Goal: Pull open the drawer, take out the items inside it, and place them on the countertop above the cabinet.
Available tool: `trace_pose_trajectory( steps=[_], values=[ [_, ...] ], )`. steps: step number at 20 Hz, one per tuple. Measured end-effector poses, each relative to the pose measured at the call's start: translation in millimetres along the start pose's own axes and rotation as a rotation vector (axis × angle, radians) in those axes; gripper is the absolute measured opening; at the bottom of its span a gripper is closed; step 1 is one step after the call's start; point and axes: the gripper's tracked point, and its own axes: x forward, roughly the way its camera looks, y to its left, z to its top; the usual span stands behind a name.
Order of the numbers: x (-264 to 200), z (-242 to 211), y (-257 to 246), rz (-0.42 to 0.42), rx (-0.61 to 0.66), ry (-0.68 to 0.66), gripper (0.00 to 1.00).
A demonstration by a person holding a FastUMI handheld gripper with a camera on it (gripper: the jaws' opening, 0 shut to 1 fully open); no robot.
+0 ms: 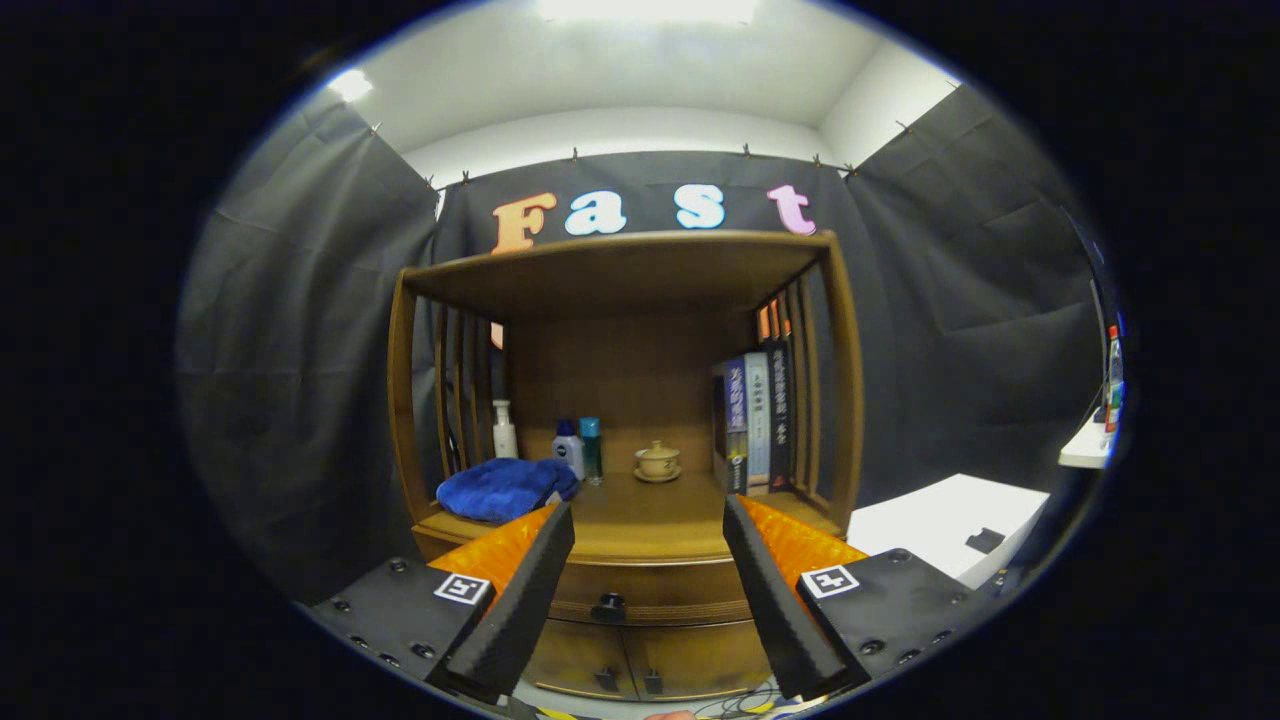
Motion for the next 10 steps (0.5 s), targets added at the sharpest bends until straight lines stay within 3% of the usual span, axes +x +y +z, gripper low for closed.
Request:
trace_pose_trajectory(
  steps=[3,10],
  values=[
    [38.1,-52.6,16.0,-0.004,0.0,0.064,0.97],
    [74.9,-149.6,30.6,-0.011,0.008,0.183,0.98]
  ],
)
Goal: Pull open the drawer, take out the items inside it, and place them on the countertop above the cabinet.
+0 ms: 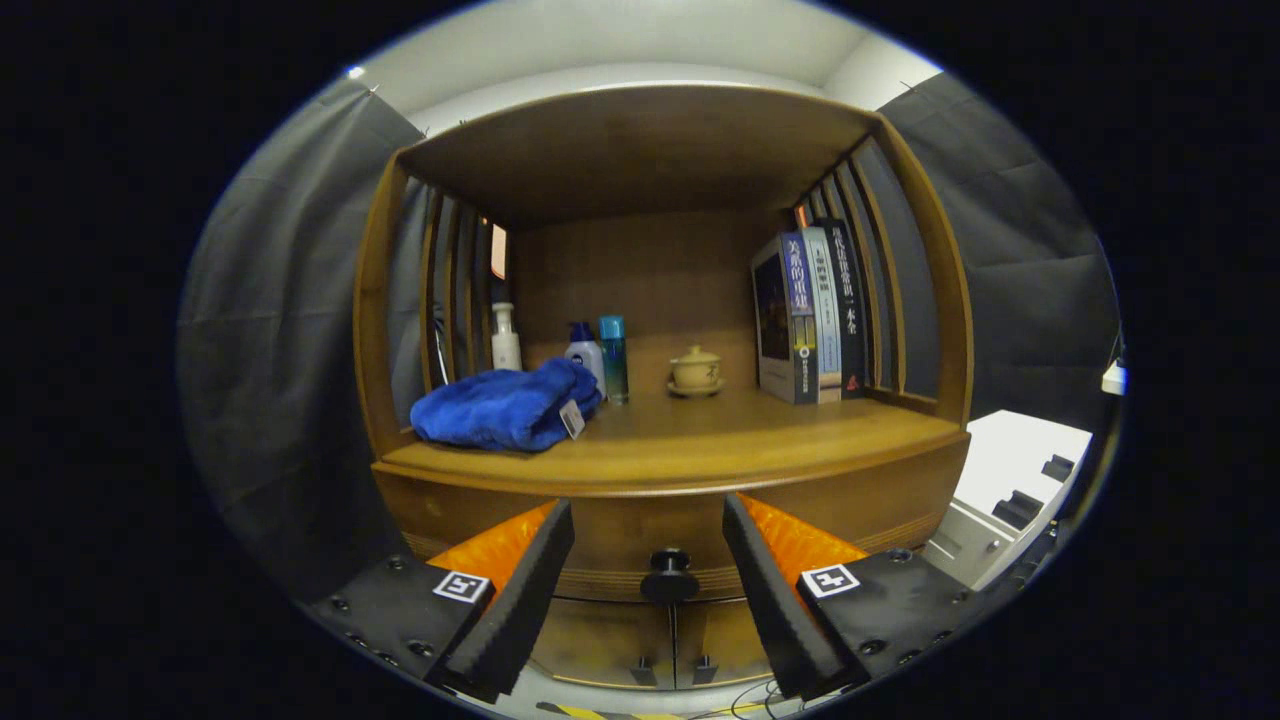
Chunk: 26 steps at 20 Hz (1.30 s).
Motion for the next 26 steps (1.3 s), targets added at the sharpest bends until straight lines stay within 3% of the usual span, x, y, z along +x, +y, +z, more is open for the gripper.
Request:
trace_pose_trajectory(
  steps=[3,9,14,16,20,21,26],
  values=[
    [17.1,-25.8,-7.8,-0.018,0.037,0.052,0.98],
    [46.7,-60.9,-16.7,-0.033,0.03,0.132,0.73],
    [54.8,-78.8,-17.3,-0.022,0.069,0.17,0.67],
    [54.1,-79.2,-17.7,-0.031,0.042,0.167,0.51],
    [53.9,-80.9,-17.5,-0.034,-0.015,0.159,0.43],
    [53.3,-81.6,-17.3,-0.034,-0.019,0.156,0.36],
    [44.9,-83.5,-16.8,-0.027,-0.039,0.162,0.36]
  ],
)
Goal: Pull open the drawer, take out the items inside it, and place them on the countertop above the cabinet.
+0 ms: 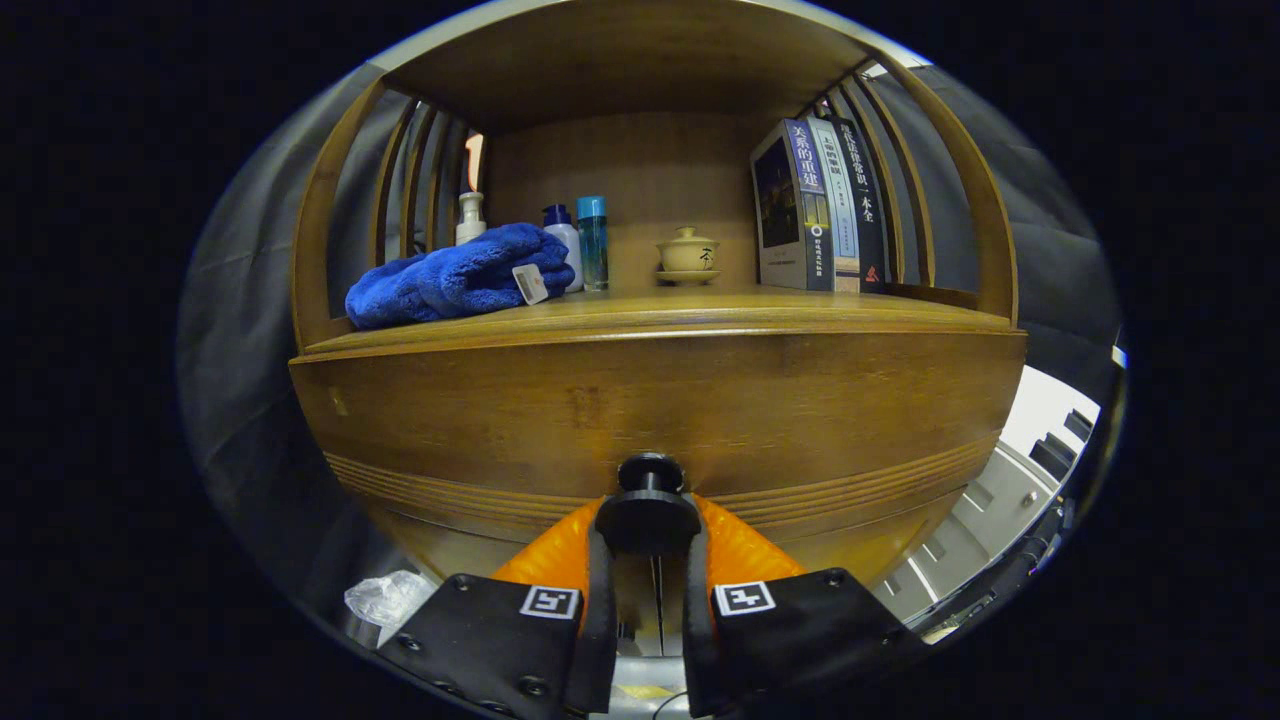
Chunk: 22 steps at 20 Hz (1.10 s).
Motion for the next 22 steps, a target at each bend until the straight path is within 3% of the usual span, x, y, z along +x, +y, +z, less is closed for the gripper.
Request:
trace_pose_trajectory(
  steps=[22],
  values=[
    [-107.8,-33.3,5.9,0.104,-0.072,0.125,0.35]
  ],
)
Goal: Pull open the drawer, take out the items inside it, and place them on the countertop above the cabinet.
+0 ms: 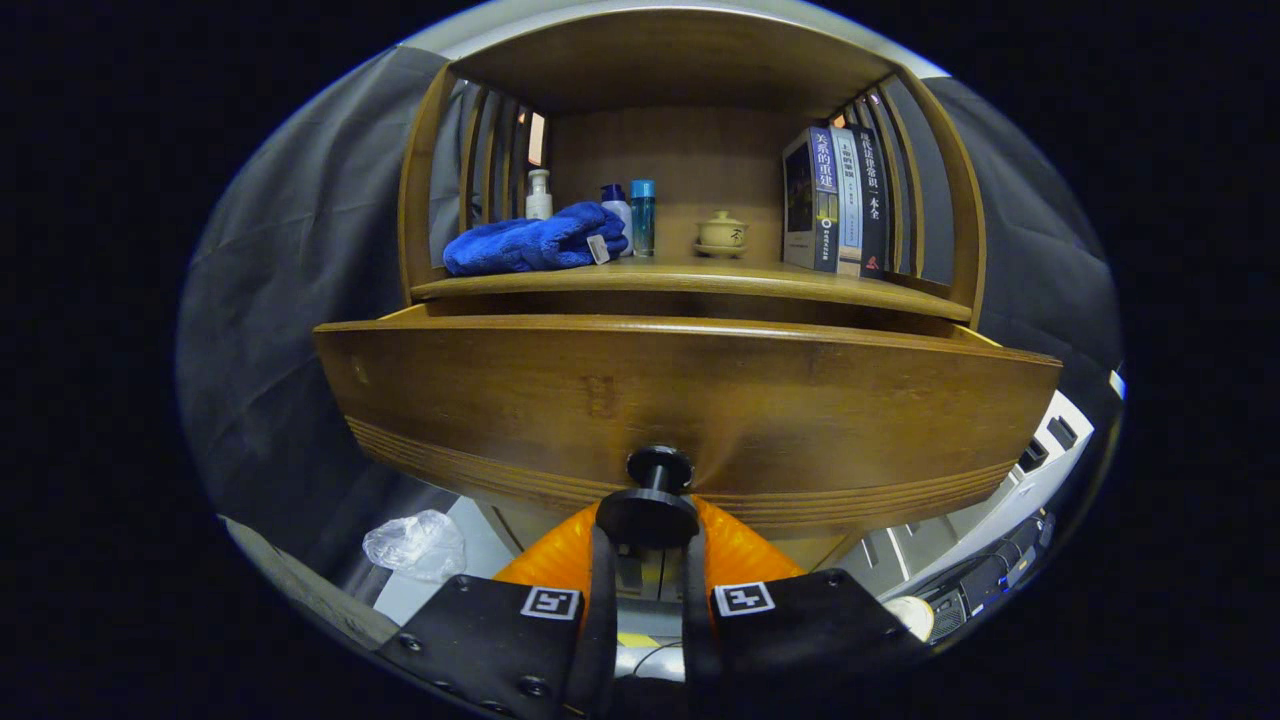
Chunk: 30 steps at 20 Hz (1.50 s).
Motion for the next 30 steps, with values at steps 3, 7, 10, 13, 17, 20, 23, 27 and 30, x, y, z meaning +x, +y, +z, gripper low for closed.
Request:
trace_pose_trajectory(
  steps=[3,7,10,13,17,20,23,27,30],
  values=[
    [-9.4,-5.3,2.2,0.012,-0.014,0.01,0.35],
    [-22.7,-11.1,3.9,0.025,-0.016,0.023,0.35],
    [-29.7,-14.6,4.9,0.029,-0.013,0.033,0.35],
    [-35.0,-20.4,5.9,0.031,-0.012,0.045,0.35],
    [-35.2,-24.6,6.1,0.036,-0.007,0.053,0.35],
    [-34.9,-25.7,5.4,0.036,-0.013,0.06,0.35],
    [-34.1,-25.5,4.9,0.036,-0.013,0.063,0.41],
    [-35.1,-21.2,5.6,0.032,-0.012,0.049,0.64],
    [-38.7,-19.4,2.4,0.021,-0.012,0.043,0.85]
  ],
)
